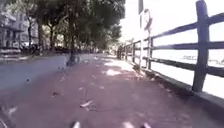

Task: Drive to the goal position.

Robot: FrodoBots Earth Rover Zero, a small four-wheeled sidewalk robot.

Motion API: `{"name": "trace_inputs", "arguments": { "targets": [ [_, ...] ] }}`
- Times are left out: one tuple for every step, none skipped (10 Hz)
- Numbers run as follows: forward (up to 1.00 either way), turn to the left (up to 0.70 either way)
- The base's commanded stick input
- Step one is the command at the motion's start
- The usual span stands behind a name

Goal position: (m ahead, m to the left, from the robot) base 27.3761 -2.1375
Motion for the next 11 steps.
{"name": "trace_inputs", "arguments": {
  "targets": [
    [0.70, 0.00],
    [0.70, 0.00],
    [0.70, 0.00],
    [0.70, 0.00],
    [0.70, 0.00],
    [0.70, 0.00],
    [0.70, 0.00],
    [0.70, 0.00],
    [0.70, 0.00],
    [0.70, 0.00],
    [0.70, 0.00]
  ]
}}
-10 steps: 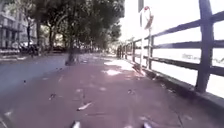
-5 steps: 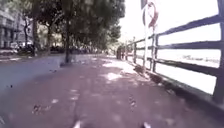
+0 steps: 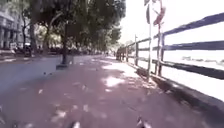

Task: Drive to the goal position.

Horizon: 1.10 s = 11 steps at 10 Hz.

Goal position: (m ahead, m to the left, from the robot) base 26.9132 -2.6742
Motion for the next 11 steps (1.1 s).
{"name": "trace_inputs", "arguments": {
  "targets": [
    [0.70, 0.00],
    [0.70, 0.00],
    [0.70, 0.00],
    [0.70, 0.00],
    [0.70, 0.00],
    [0.70, 0.00],
    [0.70, 0.00],
    [0.70, 0.00],
    [0.70, 0.00],
    [0.70, 0.00],
    [0.70, 0.00]
  ]
}}
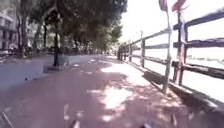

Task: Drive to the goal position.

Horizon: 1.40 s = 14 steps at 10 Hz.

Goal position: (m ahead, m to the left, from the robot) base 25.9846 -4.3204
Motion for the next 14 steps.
{"name": "trace_inputs", "arguments": {
  "targets": [
    [0.70, 0.00],
    [0.70, 0.00],
    [0.70, 0.00],
    [0.70, 0.00],
    [0.70, 0.00],
    [0.70, 0.00],
    [0.70, 0.00],
    [0.70, 0.00],
    [0.70, 0.00],
    [0.70, 0.00],
    [0.70, 0.00],
    [0.70, 0.00],
    [0.70, 0.00],
    [0.70, 0.00]
  ]
}}
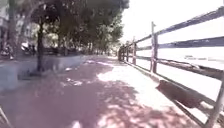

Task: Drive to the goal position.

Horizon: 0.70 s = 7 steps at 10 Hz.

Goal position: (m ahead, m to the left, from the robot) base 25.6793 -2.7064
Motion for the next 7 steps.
{"name": "trace_inputs", "arguments": {
  "targets": [
    [0.70, 0.11],
    [0.70, 0.35],
    [0.70, 0.34],
    [0.70, 0.21],
    [0.70, 0.00],
    [0.70, 0.00],
    [0.70, 0.00]
  ]
}}
